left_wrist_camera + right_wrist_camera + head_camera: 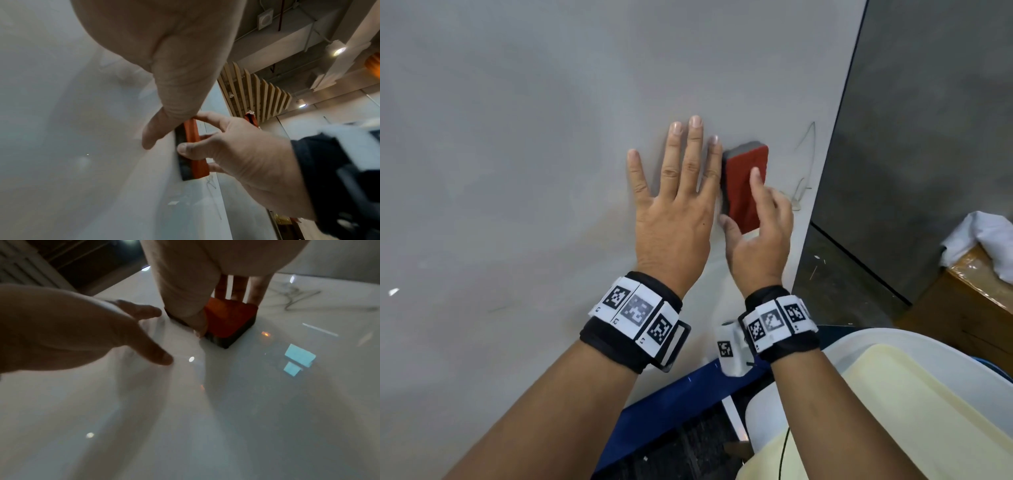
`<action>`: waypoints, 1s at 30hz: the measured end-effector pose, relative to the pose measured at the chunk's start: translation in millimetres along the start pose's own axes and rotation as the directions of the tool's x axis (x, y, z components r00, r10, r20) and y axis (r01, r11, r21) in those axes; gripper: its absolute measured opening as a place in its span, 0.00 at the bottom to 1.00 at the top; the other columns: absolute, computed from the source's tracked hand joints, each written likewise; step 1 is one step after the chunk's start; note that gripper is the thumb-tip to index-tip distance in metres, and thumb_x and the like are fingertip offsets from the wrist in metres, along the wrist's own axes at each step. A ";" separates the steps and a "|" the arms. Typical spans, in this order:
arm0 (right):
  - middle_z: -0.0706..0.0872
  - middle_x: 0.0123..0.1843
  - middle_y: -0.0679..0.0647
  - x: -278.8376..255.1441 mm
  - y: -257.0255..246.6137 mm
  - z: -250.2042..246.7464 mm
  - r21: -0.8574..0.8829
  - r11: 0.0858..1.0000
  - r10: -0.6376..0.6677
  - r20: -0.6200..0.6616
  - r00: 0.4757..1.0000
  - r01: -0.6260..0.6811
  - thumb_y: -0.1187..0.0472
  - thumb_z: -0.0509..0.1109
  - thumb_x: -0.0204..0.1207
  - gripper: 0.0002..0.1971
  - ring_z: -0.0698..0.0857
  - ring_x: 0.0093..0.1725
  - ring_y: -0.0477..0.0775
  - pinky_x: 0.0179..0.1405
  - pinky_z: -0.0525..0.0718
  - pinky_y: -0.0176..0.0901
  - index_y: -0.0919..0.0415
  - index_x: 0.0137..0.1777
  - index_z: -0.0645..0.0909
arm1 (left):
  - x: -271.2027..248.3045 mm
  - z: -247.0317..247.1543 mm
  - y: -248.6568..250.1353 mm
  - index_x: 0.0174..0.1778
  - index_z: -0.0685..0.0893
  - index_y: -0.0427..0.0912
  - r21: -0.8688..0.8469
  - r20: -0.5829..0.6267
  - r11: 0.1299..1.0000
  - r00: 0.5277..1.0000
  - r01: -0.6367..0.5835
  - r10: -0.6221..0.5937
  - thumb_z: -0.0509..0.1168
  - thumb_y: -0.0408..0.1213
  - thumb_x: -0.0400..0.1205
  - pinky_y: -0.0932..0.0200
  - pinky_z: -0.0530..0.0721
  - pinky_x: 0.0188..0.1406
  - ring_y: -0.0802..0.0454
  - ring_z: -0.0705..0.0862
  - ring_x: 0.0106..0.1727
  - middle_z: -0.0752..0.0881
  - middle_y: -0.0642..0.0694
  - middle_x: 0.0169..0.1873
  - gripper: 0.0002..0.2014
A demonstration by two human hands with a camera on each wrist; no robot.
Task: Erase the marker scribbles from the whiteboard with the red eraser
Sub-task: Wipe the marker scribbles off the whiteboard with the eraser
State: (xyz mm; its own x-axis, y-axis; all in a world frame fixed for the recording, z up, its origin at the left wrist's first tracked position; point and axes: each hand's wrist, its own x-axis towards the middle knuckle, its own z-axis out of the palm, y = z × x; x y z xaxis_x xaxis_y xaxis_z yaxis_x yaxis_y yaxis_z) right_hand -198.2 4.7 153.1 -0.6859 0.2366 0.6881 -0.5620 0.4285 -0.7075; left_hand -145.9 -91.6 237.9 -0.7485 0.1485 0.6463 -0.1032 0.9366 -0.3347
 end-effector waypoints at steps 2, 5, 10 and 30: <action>0.74 0.67 0.53 13.0 13.7 -3.5 -0.009 0.998 0.068 -0.059 0.996 -0.069 0.65 0.78 0.72 0.40 0.77 0.66 0.56 0.67 0.80 0.46 0.46 0.82 0.67 | 0.2 1.1 -1.1 0.88 0.46 0.43 -0.009 0.000 1.000 1.000 0.003 -0.003 0.44 0.25 0.77 0.24 0.42 0.77 0.38 0.45 0.87 0.45 0.37 0.87 0.38; 0.71 0.66 0.47 32.8 24.8 -9.3 0.216 0.885 0.445 -0.129 0.886 -0.413 0.63 0.75 0.74 0.39 0.80 0.66 0.52 0.59 0.79 0.27 0.45 0.84 0.65 | -0.1 2.9 -2.4 0.88 0.45 0.43 -0.020 0.003 1.000 1.000 -0.002 0.002 0.53 0.25 0.77 0.25 0.39 0.77 0.39 0.44 0.87 0.44 0.38 0.87 0.42; 0.73 0.70 0.51 20.0 8.1 -4.7 0.184 0.925 0.355 -0.100 0.930 -0.333 0.65 0.76 0.74 0.39 0.76 0.69 0.51 0.67 0.80 0.42 0.47 0.83 0.66 | 0.1 3.2 -0.7 0.88 0.45 0.43 -0.030 0.009 1.000 1.000 0.001 -0.001 0.49 0.25 0.78 0.24 0.40 0.77 0.38 0.43 0.87 0.44 0.38 0.87 0.39; 0.68 0.67 0.45 36.8 21.7 -8.8 0.142 0.932 0.349 -0.110 0.930 -0.333 0.61 0.72 0.76 0.38 0.76 0.69 0.52 0.70 0.80 0.46 0.42 0.84 0.62 | 2.8 2.7 6.4 0.87 0.45 0.41 -0.021 0.035 1.000 0.999 0.008 -0.007 0.39 0.25 0.76 0.21 0.42 0.76 0.39 0.43 0.87 0.44 0.35 0.86 0.38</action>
State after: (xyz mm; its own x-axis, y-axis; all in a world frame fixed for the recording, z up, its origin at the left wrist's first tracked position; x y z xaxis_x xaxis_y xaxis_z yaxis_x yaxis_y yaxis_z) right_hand -231.6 30.4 164.5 -0.7835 0.4662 0.4107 -0.3609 0.1966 -0.9116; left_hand -150.4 -86.1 235.7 -0.7703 0.1304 0.6242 -0.0954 0.9443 -0.3150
